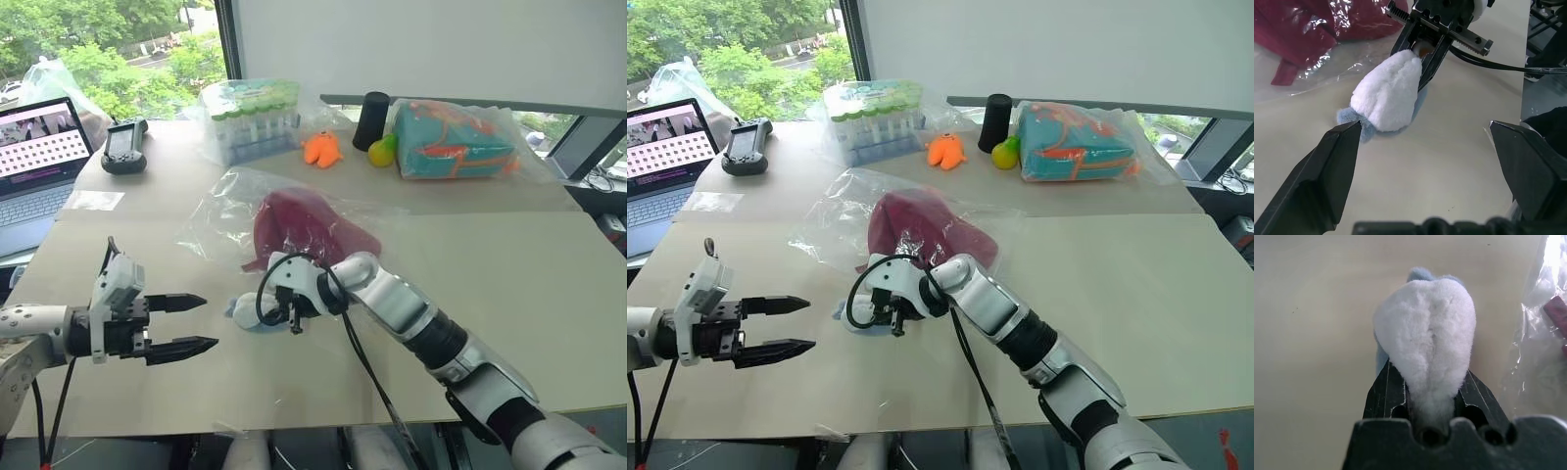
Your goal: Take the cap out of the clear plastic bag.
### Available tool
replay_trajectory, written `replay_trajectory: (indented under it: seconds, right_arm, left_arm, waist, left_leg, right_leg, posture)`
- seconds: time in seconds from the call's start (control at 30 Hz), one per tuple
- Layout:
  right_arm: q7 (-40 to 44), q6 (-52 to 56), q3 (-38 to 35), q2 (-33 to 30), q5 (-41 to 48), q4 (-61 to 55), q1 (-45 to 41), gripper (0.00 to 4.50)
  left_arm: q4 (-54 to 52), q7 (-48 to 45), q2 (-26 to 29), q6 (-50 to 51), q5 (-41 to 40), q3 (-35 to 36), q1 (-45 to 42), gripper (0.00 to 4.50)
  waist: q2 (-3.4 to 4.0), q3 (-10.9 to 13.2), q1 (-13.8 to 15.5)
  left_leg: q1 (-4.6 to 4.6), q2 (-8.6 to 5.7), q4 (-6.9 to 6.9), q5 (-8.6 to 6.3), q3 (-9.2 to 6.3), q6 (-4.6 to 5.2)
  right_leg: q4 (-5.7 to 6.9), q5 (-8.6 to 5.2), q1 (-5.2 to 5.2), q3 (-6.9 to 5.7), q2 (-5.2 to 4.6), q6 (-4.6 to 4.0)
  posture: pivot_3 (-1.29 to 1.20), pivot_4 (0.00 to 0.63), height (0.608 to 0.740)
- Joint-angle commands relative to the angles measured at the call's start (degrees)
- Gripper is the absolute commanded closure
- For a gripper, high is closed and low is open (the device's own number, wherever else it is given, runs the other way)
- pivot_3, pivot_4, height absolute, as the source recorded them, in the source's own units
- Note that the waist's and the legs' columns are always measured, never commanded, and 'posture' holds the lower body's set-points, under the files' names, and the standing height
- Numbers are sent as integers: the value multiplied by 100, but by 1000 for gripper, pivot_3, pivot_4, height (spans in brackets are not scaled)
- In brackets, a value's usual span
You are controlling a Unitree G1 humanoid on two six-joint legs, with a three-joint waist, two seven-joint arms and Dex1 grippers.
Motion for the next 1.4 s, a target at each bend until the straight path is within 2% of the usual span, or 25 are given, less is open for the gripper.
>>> replay_trajectory:
  seconds: [0.03, 0.57, 0.83, 0.93, 1.07, 1.17, 1.27, 1.33, 1.4]
  right_arm:
    - [-95, 46, -168, 117, 11, -58, 41, 3963]
    - [-37, 256, -354, 138, 190, -432, 178, 4024]
    - [212, 1146, -1960, -6, 1567, -1207, -252, 4024]
    - [116, 1586, -2890, -90, 2276, -1261, -385, 4024]
    - [-807, 1431, -4098, -196, 2345, -344, -777, 4024]
    - [-2057, 198, -4722, -487, 1620, 1058, -1179, 4024]
    - [-3778, -1242, -4745, -994, 476, 2825, -1490, 4024]
    - [-4454, -1854, -4576, -1220, -17, 3773, -1618, 4024]
    - [-4893, -2267, -4768, -1280, -31, 4747, -1777, 4024]
  left_arm:
    - [-28, -16, 7, -108, 16, 108, 0, 0]
    - [-52, 2, -44, -107, 51, 16, 4, 0]
    - [-59, 71, -97, -91, 1, -63, -165, 0]
    - [-155, 124, -157, -86, -22, -118, -259, 0]
    - [-373, 381, -300, 12, -189, -158, -566, 0]
    - [-602, 745, -471, 233, -495, -274, -1036, 0]
    - [-861, 1020, -630, 363, -628, -475, -1332, 0]
    - [-974, 1098, -655, 446, -715, -559, -1378, 0]
    - [-1036, 1128, -665, 499, -773, -656, -1409, 0]
  waist:
    - [0, 0, 1]
    - [0, 0, 2]
    - [0, 0, 23]
    - [0, 0, 28]
    - [-1, 0, 42]
    - [-1, 0, 46]
    - [-1, 0, 55]
    - [-1, 0, 40]
    - [-2, 0, -12]
  left_leg:
    - [0, 0, 0, 0, 0, 0]
    - [0, 0, 0, 0, 0, 0]
    - [-4, 0, 0, 0, -1, 0]
    - [-3, 1, 0, 0, -3, 0]
    - [-4, -2, 0, 0, -3, 0]
    - [-4, -4, 4, 4, -3, -6]
    - [-4, -8, 6, 7, -4, -11]
    - [-8, -13, 4, 8, -3, -13]
    - [-10, -13, -6, 7, 5, -13]
  right_leg:
    - [1, 0, 0, 0, 0, 0]
    - [1, 0, 0, 0, 0, 0]
    - [2, 0, -1, -1, 0, 0]
    - [0, 0, 2, -3, 0, 0]
    - [-3, 1, 5, -3, -2, 0]
    - [-2, 7, 7, -3, -2, -2]
    - [-6, 9, 10, -2, -3, 1]
    - [-16, 9, 11, 4, -7, 3]
    - [-20, 7, 5, 17, -6, 5]
  posture:
    - [0, 150, 740]
    - [0, 150, 740]
    - [0, 150, 740]
    - [0, 150, 740]
    - [0, 150, 740]
    - [0, 150, 740]
    - [0, 150, 740]
    - [0, 150, 740]
    - [0, 150, 740]
